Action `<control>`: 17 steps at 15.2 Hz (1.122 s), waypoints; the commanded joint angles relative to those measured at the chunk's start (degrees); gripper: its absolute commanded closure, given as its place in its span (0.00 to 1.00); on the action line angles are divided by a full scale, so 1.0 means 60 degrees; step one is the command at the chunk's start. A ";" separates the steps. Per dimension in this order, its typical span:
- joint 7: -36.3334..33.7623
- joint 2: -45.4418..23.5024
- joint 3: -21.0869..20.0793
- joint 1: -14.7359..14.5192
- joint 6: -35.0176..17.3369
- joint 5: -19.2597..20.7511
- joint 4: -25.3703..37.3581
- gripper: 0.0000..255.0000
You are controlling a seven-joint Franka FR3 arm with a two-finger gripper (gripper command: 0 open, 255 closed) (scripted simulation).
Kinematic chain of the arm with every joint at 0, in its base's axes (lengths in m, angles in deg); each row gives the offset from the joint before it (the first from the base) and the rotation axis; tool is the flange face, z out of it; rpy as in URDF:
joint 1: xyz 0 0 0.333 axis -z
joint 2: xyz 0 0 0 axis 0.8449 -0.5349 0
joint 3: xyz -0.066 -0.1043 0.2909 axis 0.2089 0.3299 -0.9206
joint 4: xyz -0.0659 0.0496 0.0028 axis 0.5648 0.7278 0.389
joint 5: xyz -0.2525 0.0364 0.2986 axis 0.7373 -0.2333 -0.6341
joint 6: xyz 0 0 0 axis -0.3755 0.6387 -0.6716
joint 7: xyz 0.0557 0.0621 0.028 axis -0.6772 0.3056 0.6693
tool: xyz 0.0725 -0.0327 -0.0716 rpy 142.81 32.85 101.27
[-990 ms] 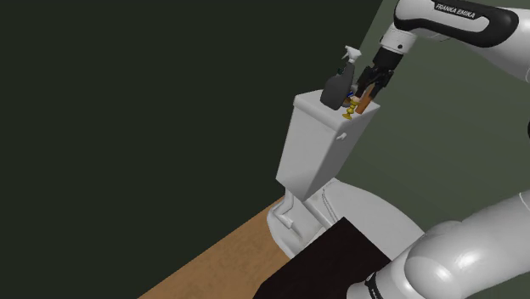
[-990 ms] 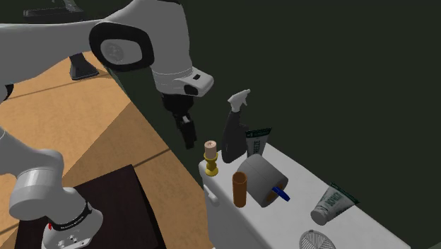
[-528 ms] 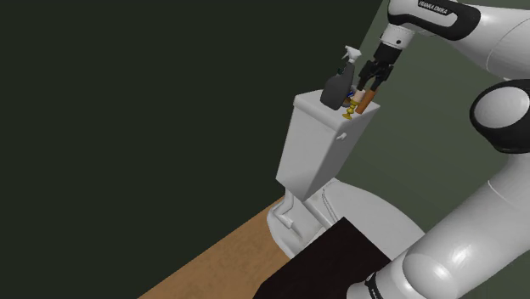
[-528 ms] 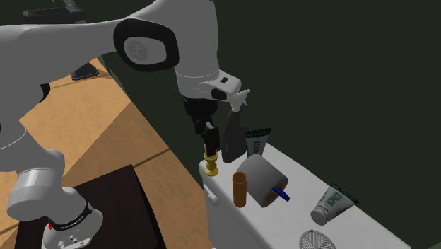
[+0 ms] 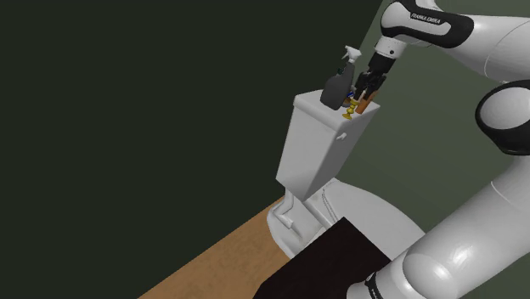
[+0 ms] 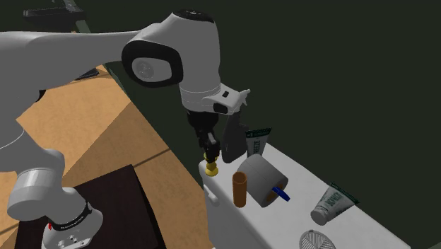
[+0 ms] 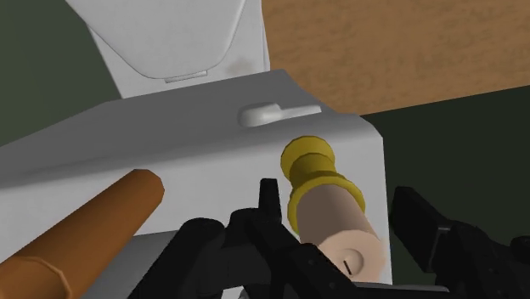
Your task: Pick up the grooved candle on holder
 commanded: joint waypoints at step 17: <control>0.0133 -0.0455 0.0076 0.0092 0.1151 -0.0190 0.1569 1.00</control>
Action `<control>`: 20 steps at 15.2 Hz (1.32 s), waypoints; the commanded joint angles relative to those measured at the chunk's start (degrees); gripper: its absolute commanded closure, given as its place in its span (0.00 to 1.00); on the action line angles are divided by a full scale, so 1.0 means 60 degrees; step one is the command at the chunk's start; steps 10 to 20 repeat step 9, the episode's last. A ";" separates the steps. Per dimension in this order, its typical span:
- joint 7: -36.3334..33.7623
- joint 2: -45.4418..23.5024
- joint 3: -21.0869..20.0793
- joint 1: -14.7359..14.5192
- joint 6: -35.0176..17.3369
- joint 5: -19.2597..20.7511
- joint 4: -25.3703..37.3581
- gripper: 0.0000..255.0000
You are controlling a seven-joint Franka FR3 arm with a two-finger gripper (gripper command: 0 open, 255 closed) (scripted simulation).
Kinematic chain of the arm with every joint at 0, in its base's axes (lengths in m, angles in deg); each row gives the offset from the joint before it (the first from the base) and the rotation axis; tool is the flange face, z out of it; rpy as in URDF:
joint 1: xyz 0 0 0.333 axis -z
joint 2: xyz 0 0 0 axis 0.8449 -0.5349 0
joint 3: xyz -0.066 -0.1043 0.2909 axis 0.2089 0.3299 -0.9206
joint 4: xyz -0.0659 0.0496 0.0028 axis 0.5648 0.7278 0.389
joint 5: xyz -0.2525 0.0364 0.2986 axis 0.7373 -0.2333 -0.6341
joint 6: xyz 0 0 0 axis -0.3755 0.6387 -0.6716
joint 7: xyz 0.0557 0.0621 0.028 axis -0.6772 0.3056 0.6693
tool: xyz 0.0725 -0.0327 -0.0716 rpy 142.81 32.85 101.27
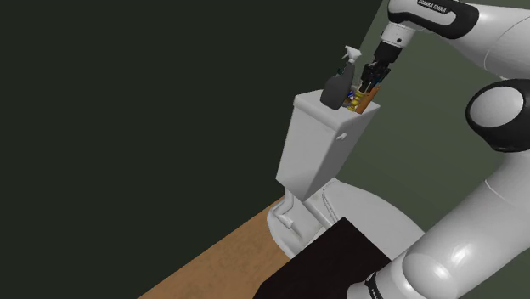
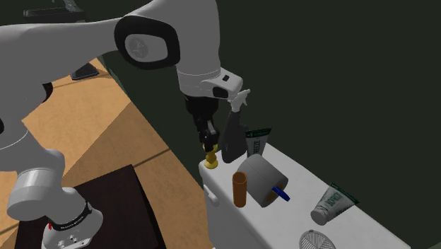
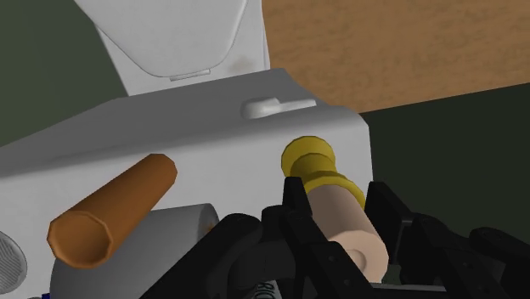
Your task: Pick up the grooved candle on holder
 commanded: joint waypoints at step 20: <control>0.0186 -0.0733 0.0118 0.0204 0.1339 -0.0328 0.2003 1.00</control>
